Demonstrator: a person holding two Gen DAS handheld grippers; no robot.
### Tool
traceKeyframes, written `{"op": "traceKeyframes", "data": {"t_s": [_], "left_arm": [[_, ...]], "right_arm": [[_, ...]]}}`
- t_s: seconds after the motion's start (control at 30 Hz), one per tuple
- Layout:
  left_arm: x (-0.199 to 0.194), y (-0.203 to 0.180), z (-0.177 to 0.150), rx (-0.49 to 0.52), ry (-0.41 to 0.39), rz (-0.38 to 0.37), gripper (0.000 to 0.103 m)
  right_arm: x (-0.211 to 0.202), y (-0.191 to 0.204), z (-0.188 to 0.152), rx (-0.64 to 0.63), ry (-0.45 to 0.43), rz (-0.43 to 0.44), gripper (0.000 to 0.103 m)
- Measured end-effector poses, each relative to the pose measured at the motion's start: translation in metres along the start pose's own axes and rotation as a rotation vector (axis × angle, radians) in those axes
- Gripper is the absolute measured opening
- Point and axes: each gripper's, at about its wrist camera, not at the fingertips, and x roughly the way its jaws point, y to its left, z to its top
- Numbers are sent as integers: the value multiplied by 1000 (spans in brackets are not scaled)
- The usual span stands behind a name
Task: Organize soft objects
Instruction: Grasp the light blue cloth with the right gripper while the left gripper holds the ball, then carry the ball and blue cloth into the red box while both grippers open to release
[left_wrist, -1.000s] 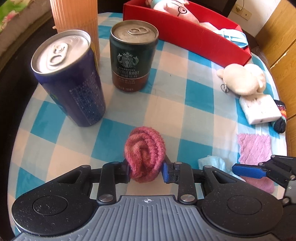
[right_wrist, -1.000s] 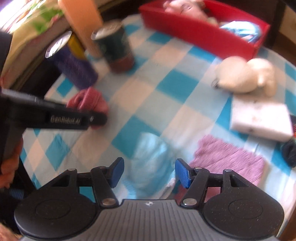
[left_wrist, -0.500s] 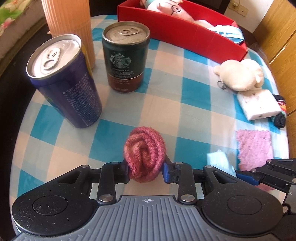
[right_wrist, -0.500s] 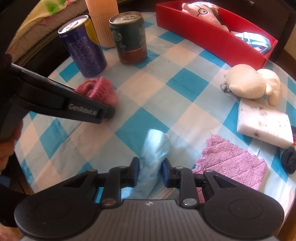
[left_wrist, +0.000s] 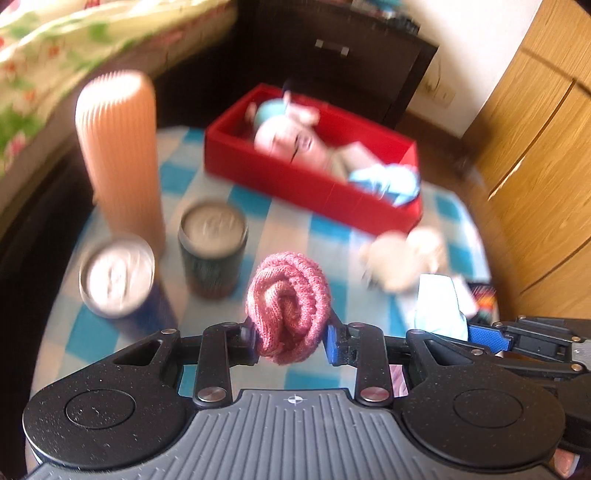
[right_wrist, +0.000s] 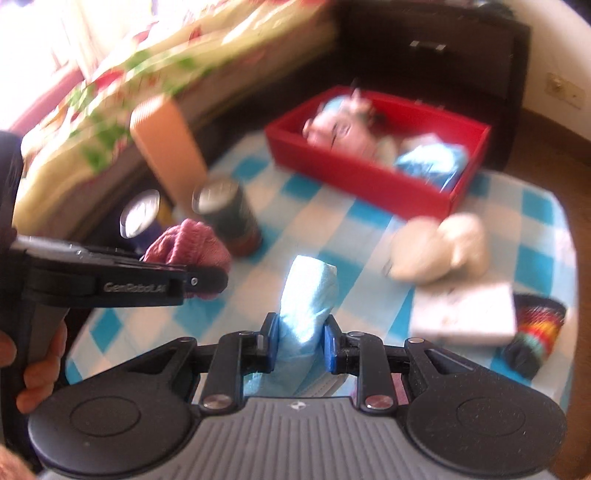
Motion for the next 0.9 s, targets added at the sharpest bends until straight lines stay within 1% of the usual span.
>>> {"op": "traceKeyframes", "data": {"t_s": [0.1, 0.17, 0.23, 0.37, 0.47, 0.6, 0.7, 0.8, 0.9], "left_arm": [[-5, -5, 15, 5, -35, -2, 33], [-6, -8, 24, 13, -54, 8, 33], [-3, -11, 34, 5, -65, 1, 33], [3, -21, 49, 23, -78, 14, 33], [7, -27, 56, 37, -74, 22, 33], [9, -31, 58, 26, -59, 59, 33], [4, -33, 66, 13, -53, 46, 32], [-1, -41, 81, 47, -81, 68, 33], [0, -49, 99, 82, -95, 84, 33]], "right_arm": [[-12, -5, 19, 10, -38, -29, 3], [-19, -7, 29, 8, -74, -29, 3], [-24, -13, 38, 16, -101, -27, 3], [-20, -30, 62, 37, -129, -51, 3], [-17, -41, 77, 57, -157, -51, 3], [-17, -50, 88, 88, -181, -36, 3], [-23, -55, 93, 93, -195, -43, 3], [-25, -59, 100, 87, -210, -60, 3], [-18, -67, 114, 101, -225, -78, 3]]}}
